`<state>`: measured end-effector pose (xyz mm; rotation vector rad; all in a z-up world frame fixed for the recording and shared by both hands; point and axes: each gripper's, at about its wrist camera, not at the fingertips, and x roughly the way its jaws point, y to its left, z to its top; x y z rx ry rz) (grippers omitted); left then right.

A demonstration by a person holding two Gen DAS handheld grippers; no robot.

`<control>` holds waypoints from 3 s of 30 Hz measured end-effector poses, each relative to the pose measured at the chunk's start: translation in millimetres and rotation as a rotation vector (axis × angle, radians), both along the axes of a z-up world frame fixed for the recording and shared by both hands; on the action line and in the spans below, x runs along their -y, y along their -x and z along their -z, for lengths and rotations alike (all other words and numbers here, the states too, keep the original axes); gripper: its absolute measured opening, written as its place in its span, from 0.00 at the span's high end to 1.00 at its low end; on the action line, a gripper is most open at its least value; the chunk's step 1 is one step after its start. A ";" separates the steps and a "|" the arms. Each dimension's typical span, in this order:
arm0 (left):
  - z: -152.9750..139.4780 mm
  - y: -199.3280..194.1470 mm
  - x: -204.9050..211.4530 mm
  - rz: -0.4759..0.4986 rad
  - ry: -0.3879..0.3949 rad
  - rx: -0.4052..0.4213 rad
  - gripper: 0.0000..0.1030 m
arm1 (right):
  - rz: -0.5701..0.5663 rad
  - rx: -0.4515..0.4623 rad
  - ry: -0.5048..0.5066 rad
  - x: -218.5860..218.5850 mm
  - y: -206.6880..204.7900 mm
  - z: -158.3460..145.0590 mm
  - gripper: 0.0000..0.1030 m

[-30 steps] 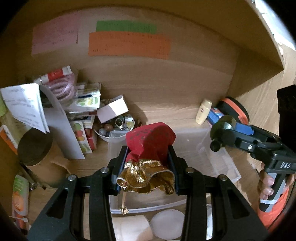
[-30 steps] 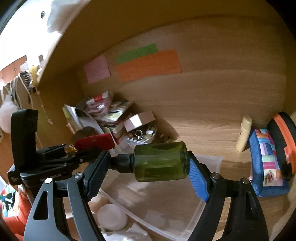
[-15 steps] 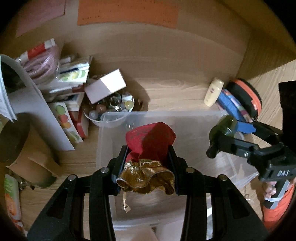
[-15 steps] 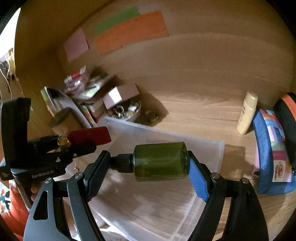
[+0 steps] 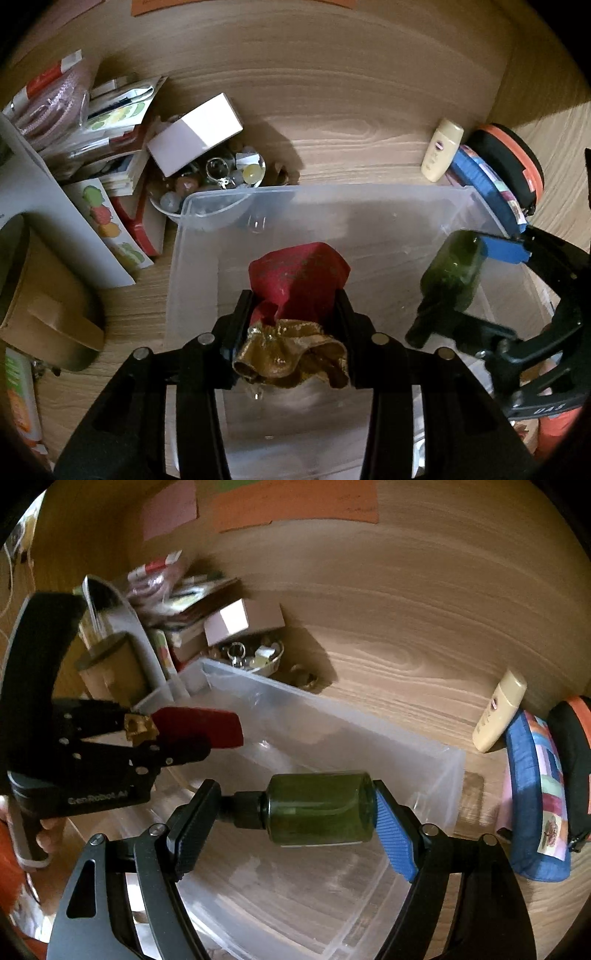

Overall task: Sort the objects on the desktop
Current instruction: 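Carry the red pouch and green bottle over the clear box with both tools, then open both tools to drop the pouch and bottle into the clear box, then grasp the blue Max card box with the right tool while the left tool grasps the white tub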

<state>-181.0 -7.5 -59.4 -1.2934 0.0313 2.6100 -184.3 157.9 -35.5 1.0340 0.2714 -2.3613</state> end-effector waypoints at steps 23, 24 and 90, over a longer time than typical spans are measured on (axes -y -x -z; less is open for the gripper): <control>2.2 3.6 -9.6 0.016 0.058 -0.014 0.44 | 0.012 0.019 -0.033 3.8 -0.7 6.6 0.24; 2.0 3.4 -9.3 0.015 0.055 -0.013 0.44 | 0.011 0.019 -0.032 3.5 -0.8 6.7 0.24; -30.2 -153.0 41.5 -0.121 0.024 -0.229 0.02 | -0.036 -0.186 0.116 -44.9 -148.4 -31.7 0.02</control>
